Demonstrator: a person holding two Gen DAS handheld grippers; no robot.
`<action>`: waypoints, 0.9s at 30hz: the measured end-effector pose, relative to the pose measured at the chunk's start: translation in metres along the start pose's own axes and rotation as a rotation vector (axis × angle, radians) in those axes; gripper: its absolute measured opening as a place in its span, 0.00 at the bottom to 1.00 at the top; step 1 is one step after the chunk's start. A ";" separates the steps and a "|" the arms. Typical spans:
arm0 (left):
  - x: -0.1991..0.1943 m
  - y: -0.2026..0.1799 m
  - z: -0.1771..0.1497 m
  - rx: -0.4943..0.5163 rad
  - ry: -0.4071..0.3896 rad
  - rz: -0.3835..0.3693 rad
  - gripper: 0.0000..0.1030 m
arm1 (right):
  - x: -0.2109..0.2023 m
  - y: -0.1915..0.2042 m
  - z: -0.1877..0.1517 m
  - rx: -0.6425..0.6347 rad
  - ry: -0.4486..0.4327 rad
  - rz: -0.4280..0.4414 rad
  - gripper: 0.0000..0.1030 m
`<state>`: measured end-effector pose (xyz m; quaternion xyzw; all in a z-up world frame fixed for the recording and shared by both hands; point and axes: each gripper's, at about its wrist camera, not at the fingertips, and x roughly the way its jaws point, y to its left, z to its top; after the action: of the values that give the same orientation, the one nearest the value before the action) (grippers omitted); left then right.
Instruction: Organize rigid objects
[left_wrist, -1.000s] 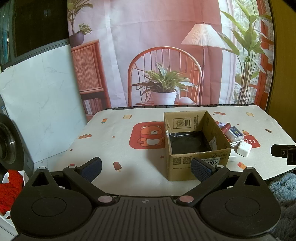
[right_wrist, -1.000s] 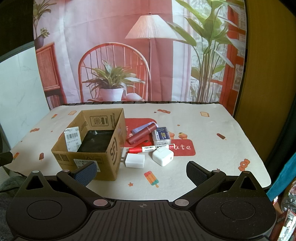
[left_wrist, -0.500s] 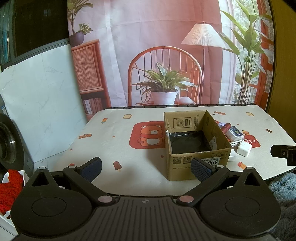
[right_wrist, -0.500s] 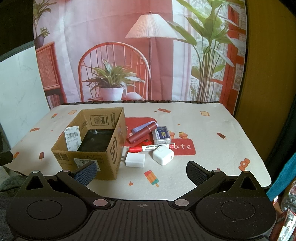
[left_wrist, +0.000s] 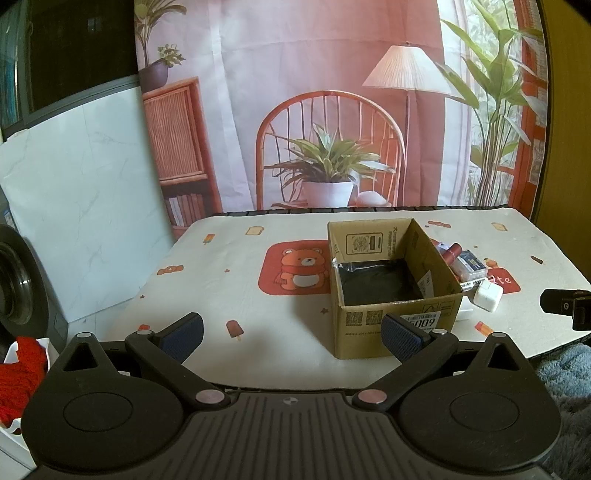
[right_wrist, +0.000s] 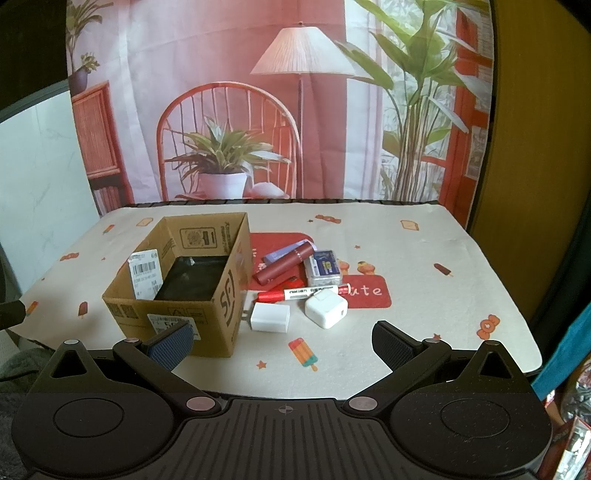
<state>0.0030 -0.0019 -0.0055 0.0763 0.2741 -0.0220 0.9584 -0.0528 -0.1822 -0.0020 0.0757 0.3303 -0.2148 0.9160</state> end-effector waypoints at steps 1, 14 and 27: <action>0.000 0.000 -0.001 0.001 0.001 0.001 1.00 | 0.000 0.000 0.000 -0.001 0.001 0.000 1.00; 0.007 0.001 0.008 0.033 0.014 -0.019 1.00 | 0.007 -0.001 0.000 0.020 0.011 0.004 1.00; 0.032 0.010 0.027 0.007 0.049 -0.048 1.00 | 0.032 0.004 0.026 -0.013 0.030 0.019 1.00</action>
<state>0.0454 0.0035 0.0014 0.0734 0.2994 -0.0441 0.9503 -0.0146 -0.1967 -0.0024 0.0761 0.3447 -0.2025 0.9134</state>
